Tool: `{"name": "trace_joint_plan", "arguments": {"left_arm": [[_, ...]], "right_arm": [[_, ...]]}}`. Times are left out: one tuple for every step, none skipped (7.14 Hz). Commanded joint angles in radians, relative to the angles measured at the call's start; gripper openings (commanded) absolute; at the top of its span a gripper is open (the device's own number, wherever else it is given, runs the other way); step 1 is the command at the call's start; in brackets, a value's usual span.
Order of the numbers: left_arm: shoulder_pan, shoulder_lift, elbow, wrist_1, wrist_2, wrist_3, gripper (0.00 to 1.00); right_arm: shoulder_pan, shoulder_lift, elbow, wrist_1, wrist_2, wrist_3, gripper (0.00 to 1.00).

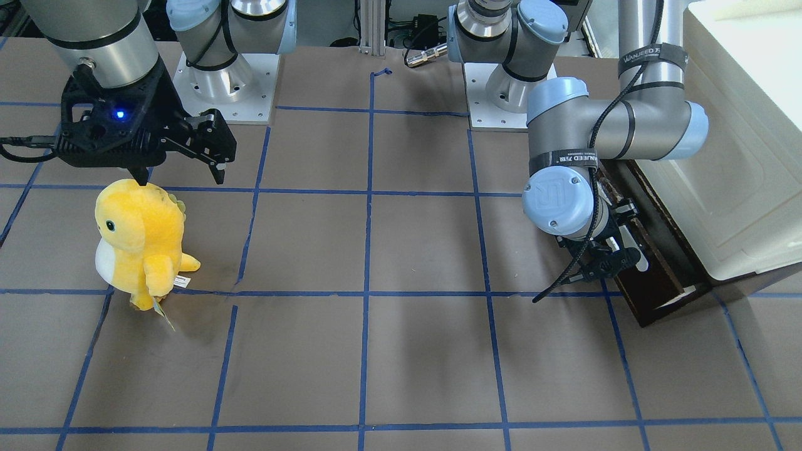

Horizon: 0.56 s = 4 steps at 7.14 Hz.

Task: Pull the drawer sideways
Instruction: 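Pull the handle with the left gripper, sliding the drawer out sideways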

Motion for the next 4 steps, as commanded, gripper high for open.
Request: {"name": "trace_joint_plan", "arguments": {"left_arm": [[-0.011, -0.007, 0.032, -0.043, -0.003, -0.024, 0.0], [-0.029, -0.013, 0.04, -0.043, -0.001, -0.03, 0.0], [-0.031, -0.017, 0.043, -0.045, -0.001, -0.039, 0.0], [-0.032, -0.019, 0.044, -0.045, -0.001, -0.041, 0.0]], "right_arm": [[0.0, 0.0, 0.0, 0.0, 0.0, 0.0, 1.0], [0.0, 0.0, 0.0, 0.0, 0.0, 0.0, 1.0], [0.0, 0.0, 0.0, 0.0, 0.001, 0.0, 1.0], [0.0, 0.0, 0.0, 0.0, 0.001, 0.0, 1.0]]}}
